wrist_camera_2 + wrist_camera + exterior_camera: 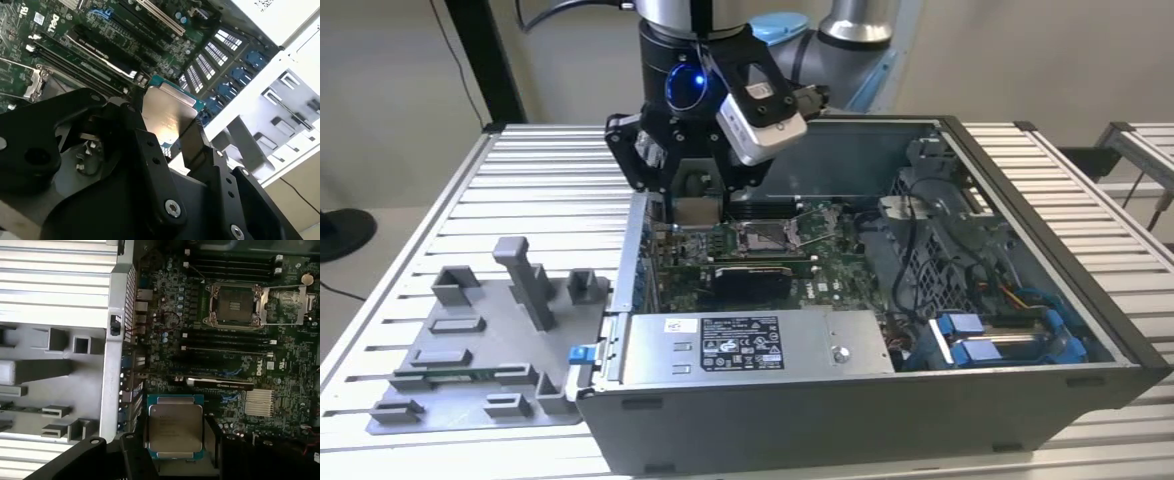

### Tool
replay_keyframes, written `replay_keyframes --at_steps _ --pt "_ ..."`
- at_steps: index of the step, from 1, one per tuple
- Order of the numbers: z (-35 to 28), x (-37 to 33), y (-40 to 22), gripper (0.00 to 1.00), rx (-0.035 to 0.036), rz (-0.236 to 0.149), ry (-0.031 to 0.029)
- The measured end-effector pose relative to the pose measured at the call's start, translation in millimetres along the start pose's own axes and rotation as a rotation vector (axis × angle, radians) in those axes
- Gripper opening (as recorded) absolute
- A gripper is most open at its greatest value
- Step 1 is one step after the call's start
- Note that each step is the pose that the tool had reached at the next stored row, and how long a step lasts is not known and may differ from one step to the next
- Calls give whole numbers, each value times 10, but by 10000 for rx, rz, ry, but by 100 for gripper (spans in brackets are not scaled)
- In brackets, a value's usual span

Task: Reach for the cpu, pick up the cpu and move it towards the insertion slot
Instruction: 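Pick up the cpu and move it towards the insertion slot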

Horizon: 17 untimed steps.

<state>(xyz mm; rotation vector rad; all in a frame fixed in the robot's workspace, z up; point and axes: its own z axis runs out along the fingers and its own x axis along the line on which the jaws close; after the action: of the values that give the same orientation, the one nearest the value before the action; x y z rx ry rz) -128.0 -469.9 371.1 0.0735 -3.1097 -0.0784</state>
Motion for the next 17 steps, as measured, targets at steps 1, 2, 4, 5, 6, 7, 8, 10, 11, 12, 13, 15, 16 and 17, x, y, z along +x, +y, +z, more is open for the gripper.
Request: replay_keyframes --at_steps 1,2,4,5,6,7,8,10,11,12,13,15,16,17 --pt "3 -15 -1 0 0 -5 0" --pt "5 -30 -1 0 2 -10 0" --pt "10 -57 -2 0 3 -19 1" --pt "12 -69 -2 0 5 -24 2" --pt "15 -80 -2 0 7 -27 2" --pt "18 -89 -1 0 10 -29 2" --pt "22 -97 0 0 15 -29 2" --pt "29 -110 4 0 22 -30 2" --pt "32 -117 6 0 25 -30 3" --pt "36 -124 9 0 27 -30 3" --pt "40 -133 11 0 29 -30 3" --pt "42 -165 12 0 30 -30 3" --pt "43 -191 11 0 29 -30 2" --pt "42 -222 10 0 30 -30 3"
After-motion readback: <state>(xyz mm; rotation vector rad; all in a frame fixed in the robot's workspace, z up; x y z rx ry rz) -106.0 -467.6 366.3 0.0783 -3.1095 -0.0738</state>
